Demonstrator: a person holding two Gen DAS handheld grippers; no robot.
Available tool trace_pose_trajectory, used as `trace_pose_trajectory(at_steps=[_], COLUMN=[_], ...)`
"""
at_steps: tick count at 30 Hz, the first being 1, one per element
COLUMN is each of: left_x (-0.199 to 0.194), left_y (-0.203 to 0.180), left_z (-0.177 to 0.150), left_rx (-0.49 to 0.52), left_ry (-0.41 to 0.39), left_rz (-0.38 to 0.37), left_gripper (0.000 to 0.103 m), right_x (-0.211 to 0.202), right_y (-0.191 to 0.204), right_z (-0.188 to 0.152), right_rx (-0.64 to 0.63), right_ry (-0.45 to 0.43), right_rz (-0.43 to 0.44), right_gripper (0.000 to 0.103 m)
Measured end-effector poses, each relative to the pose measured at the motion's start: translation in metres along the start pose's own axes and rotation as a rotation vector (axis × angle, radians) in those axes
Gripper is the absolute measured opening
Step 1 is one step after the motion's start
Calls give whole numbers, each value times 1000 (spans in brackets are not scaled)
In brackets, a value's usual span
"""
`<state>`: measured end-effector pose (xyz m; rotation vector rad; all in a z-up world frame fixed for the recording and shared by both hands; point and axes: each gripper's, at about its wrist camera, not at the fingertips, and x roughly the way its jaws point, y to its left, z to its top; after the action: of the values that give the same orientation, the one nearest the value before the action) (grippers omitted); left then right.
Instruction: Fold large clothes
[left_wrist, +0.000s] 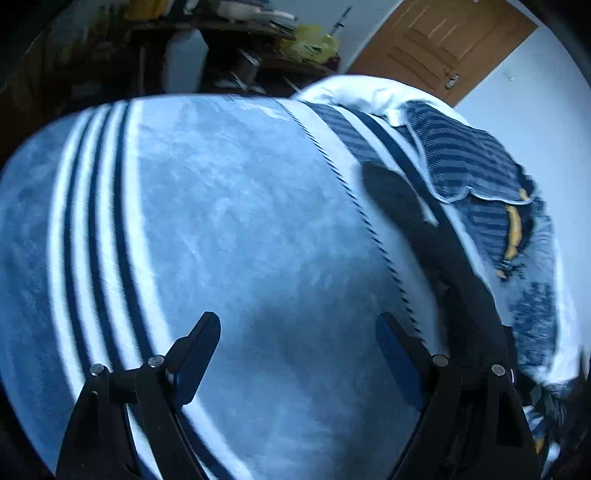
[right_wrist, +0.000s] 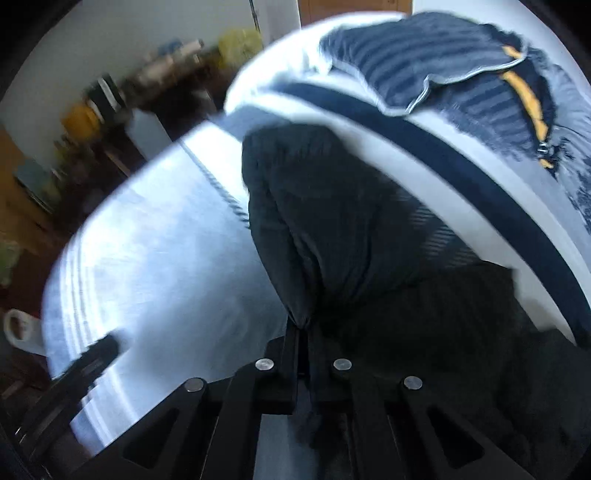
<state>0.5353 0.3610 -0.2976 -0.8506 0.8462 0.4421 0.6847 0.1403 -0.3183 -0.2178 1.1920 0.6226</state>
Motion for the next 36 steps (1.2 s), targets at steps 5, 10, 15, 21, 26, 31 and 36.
trace_pose_trajectory(at_steps=[5, 10, 15, 21, 26, 31, 36], left_x=[15, -3, -11, -21, -21, -26, -38], left_y=[17, 46, 92, 110, 114, 96, 31], left_z=[-7, -2, 4, 12, 18, 18, 10], left_rx=[-132, -216, -376, -431, -415, -350, -142], left_ry=[120, 43, 21, -22, -20, -48, -66], left_rz=[-127, 14, 54, 33, 26, -52, -181], left_gripper=[86, 86, 86, 86, 86, 86, 86], right_x=[-34, 1, -23, 31, 93, 51, -74], right_y=[-9, -1, 27, 80, 115, 84, 3], right_z=[-70, -109, -80, -61, -68, -44, -28], right_rx=[33, -52, -129, -294, -434, -240, 26], right_ry=[76, 214, 33, 61, 109, 31, -213], right_rz=[65, 57, 152, 162, 38, 105, 192], right_gripper=[4, 18, 87, 84, 68, 3, 3])
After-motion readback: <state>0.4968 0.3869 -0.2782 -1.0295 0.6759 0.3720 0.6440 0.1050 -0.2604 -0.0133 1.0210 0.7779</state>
